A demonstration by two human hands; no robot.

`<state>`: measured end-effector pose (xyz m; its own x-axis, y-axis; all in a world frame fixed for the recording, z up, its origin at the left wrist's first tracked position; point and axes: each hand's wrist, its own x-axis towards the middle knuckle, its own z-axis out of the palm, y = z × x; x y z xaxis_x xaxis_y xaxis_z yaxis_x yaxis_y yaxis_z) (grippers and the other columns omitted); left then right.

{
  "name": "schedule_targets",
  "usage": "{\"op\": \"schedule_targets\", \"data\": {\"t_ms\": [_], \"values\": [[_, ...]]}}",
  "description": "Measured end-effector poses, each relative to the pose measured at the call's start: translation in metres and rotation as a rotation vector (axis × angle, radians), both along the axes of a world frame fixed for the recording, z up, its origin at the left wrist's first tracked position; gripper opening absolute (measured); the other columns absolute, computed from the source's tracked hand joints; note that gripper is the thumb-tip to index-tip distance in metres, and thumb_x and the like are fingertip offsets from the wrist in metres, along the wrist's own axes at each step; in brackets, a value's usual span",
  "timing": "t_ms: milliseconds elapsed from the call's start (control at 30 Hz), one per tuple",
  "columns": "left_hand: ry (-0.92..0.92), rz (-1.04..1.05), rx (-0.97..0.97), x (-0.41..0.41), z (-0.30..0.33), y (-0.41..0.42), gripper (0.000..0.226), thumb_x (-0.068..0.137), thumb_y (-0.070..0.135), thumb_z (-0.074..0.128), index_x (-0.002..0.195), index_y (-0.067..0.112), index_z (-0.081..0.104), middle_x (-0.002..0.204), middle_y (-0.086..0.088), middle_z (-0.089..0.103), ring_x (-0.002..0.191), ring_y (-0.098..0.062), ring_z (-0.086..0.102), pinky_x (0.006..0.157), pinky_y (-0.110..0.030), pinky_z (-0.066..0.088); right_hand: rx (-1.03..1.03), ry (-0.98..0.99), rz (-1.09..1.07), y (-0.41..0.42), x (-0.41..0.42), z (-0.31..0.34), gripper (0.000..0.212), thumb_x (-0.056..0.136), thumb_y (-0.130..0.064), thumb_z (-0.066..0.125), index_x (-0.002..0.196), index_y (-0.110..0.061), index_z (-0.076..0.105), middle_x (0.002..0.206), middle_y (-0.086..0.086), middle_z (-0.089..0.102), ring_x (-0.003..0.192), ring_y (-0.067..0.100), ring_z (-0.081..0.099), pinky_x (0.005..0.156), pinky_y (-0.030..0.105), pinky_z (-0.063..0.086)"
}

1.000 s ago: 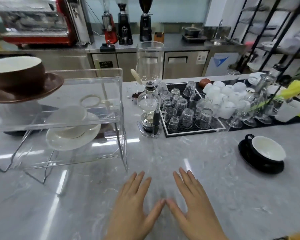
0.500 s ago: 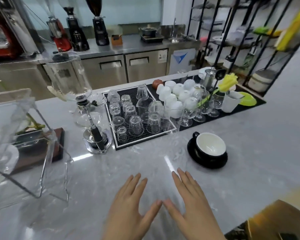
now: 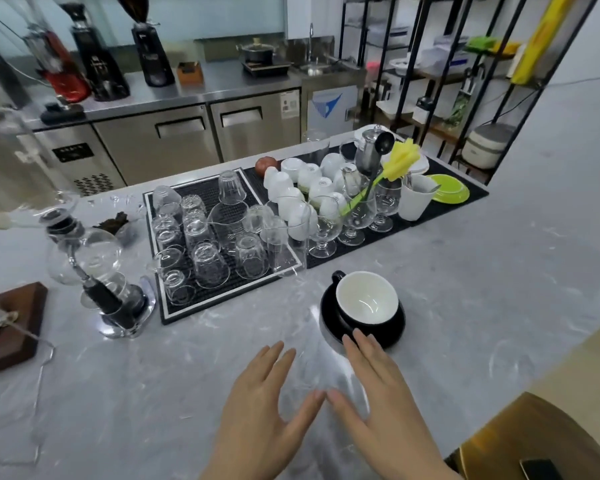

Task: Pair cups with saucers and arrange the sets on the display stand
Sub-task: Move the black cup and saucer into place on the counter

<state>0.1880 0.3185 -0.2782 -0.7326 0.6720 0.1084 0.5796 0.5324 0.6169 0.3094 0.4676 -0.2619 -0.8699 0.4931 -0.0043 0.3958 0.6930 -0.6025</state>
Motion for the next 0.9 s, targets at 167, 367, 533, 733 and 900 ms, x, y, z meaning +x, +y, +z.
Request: {"op": "schedule_targets", "data": {"t_ms": [167,367,533,733,900], "values": [[-0.104,0.008,0.008,-0.003,0.007,0.025,0.096,0.071,0.092,0.031,0.143,0.032,0.052,0.152,0.018,0.044,0.143,-0.001,0.036,0.115,-0.019,0.026,-0.084,0.079,-0.049,0.025,0.001,-0.003,0.069,0.085,-0.069,0.043,0.141,-0.054,0.006,0.151,-0.039,-0.005,0.141,-0.017,-0.011,0.117,0.016,0.004],[-0.168,0.022,0.004,-0.015,0.015,0.059,0.070,0.085,0.065,0.058,0.144,0.028,0.049,0.151,0.014,0.047,0.140,-0.003,0.039,0.108,-0.013,0.025,-0.136,0.189,-0.192,0.059,-0.001,-0.004,0.063,0.090,-0.040,0.062,0.142,-0.047,0.027,0.146,-0.039,0.016,0.136,-0.026,0.007,0.105,-0.004,0.007],[-0.192,0.036,-0.034,-0.025,0.017,0.082,0.066,0.087,0.061,0.060,0.143,0.026,0.050,0.146,0.014,0.051,0.135,-0.005,0.046,0.098,-0.012,0.028,-0.191,0.219,-0.313,0.086,-0.005,-0.009,0.061,0.089,-0.036,0.064,0.146,-0.031,0.042,0.151,-0.023,0.033,0.138,-0.016,0.021,0.107,0.000,0.013],[-0.209,0.047,-0.024,-0.035,0.019,0.103,0.054,0.089,0.052,0.065,0.135,0.025,0.056,0.120,0.021,0.055,0.120,-0.004,0.052,0.078,0.001,0.026,-0.197,0.174,-0.349,0.106,-0.016,-0.016,0.062,0.091,-0.034,0.064,0.148,-0.024,0.042,0.156,-0.011,0.035,0.141,-0.006,0.022,0.114,0.018,0.017],[-0.221,0.054,-0.044,-0.044,0.010,0.118,0.062,0.088,0.055,0.064,0.140,0.024,0.053,0.141,0.008,0.058,0.127,-0.009,0.053,0.089,-0.011,0.029,-0.217,0.151,-0.365,0.115,-0.024,-0.017,0.062,0.092,-0.033,0.063,0.148,-0.021,0.041,0.156,-0.008,0.035,0.137,-0.008,0.022,0.112,0.016,0.016]]}}
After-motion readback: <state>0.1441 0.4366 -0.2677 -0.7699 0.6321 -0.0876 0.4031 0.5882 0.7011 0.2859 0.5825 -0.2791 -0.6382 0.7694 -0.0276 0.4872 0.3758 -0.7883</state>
